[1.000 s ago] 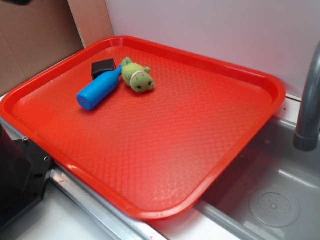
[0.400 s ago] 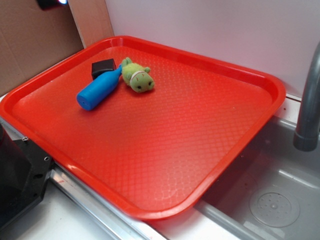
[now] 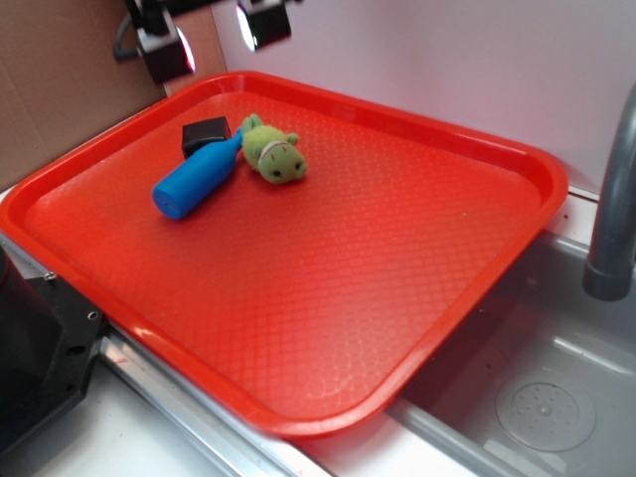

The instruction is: Grab the green animal.

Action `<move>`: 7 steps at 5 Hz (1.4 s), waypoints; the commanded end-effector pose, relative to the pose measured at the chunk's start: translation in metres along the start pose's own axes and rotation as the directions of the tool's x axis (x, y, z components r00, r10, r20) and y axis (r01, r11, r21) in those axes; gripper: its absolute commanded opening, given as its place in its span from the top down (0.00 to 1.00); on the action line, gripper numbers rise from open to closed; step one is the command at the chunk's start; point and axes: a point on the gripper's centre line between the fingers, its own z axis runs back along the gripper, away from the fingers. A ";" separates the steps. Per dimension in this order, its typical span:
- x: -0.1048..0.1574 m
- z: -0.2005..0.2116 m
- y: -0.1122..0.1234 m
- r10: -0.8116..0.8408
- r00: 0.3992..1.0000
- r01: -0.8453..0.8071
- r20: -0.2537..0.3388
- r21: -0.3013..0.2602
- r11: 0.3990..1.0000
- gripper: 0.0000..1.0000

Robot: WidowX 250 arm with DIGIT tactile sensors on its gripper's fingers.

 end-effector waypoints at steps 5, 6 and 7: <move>0.036 -0.067 -0.026 0.083 0.996 -0.083 0.031 0.025 0.996 1.00; 0.042 -0.038 -0.027 -0.162 0.986 0.162 -0.035 -0.001 0.987 1.00; 0.022 0.005 -0.009 -0.399 0.914 0.395 -0.071 -0.065 0.917 1.00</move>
